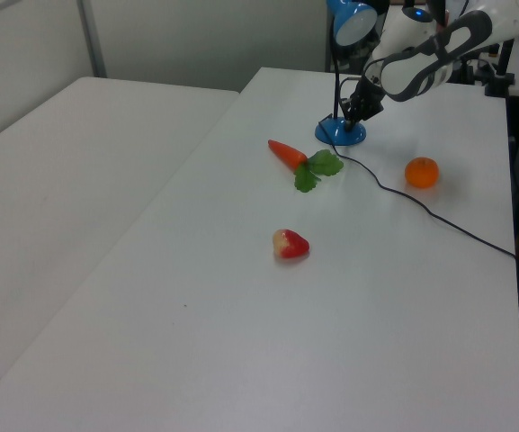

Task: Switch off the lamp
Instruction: 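Press the switch on the blue lamp base with the gripper fingers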

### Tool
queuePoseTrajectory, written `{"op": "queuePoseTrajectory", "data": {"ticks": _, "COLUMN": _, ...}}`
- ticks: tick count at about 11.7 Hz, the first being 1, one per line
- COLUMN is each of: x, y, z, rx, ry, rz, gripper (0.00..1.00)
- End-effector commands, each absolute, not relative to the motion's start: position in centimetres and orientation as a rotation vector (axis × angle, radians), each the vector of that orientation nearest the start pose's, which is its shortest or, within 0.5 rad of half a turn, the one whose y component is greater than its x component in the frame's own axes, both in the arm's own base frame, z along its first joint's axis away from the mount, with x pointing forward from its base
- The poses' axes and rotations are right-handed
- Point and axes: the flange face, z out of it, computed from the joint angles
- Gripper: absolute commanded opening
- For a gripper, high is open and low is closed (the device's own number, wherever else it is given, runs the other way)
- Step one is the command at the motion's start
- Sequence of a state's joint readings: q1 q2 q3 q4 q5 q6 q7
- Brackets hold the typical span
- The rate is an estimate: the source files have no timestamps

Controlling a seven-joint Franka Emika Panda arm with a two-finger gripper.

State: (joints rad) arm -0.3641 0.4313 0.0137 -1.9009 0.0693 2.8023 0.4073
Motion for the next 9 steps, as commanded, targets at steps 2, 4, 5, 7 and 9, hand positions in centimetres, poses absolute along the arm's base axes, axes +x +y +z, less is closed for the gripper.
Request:
{"op": "queuePoseTrajectory", "data": {"ticks": 2, "x": 61.3, "y": -22.5, "z": 30.4, "rx": -2.764, "ry": 1.203, "rz": -0.667, "gripper": 0.0}}
{"op": "queuePoseTrajectory", "data": {"ticks": 4, "x": 60.7, "y": -22.2, "z": 29.8, "rx": -2.763, "ry": 1.198, "rz": -0.688, "gripper": 0.0}}
{"op": "queuePoseTrajectory", "data": {"ticks": 5, "x": 60.6, "y": -21.8, "z": 29.7, "rx": -2.772, "ry": 1.181, "rz": -0.686, "gripper": 0.0}}
{"op": "queuePoseTrajectory", "data": {"ticks": 7, "x": 60.6, "y": -21.8, "z": 31.1, "rx": -2.771, "ry": 1.17, "rz": -0.712, "gripper": 0.0}}
{"op": "queuePoseTrajectory", "data": {"ticks": 9, "x": 60.4, "y": -21.5, "z": 33.5, "rx": -2.803, "ry": 1.112, "rz": -0.705, "gripper": 0.0}}
